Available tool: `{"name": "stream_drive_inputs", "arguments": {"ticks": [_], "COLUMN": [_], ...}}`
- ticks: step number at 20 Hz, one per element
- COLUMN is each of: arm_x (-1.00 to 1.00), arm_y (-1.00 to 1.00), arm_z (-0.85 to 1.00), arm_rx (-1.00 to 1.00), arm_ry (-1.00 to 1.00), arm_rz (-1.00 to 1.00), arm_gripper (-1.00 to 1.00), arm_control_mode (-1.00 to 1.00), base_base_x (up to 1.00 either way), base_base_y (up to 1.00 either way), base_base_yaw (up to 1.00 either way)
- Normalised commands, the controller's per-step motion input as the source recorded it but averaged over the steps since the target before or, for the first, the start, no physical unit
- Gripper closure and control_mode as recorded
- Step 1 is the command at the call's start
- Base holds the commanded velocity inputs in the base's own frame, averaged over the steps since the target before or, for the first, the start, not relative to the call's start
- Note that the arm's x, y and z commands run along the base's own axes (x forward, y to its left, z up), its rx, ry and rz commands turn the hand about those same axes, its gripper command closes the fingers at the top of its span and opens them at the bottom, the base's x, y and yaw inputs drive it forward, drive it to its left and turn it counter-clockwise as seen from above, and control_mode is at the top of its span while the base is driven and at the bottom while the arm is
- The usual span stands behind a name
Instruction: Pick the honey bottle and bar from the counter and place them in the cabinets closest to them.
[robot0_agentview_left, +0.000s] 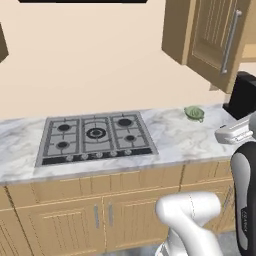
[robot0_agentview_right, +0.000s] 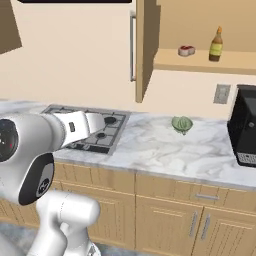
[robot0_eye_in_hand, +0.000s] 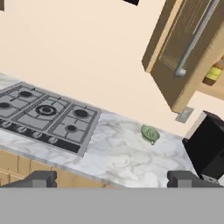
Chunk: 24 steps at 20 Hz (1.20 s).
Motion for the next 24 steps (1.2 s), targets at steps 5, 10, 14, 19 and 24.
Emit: {"name": "stream_drive_inputs", "arguments": {"ticks": [5,10,14,19,24], "arm_x": [0.0,0.0,0.0,0.0,0.0], "arm_y": [0.0,0.0,0.0,0.0,0.0], "arm_z": [0.0,0.0,0.0,0.0,0.0], "arm_rx": [0.0,0.0,0.0,0.0,0.0], "arm_ry": [0.0,0.0,0.0,0.0,0.0], "arm_rz": [0.0,0.0,0.0,0.0,0.0], "arm_gripper": [-1.0,-1.0,-1.0,-1.0,-1.0], "arm_control_mode": [1.0,1.0,1.0,1.0,1.0], "base_base_x": [-0.21,-0.19,-0.18,-0.17,-0.16], "base_base_y": [0.81,0.84,0.82,0.8,0.8], "base_base_yaw": [0.0,0.0,0.0,0.0,0.0]}}
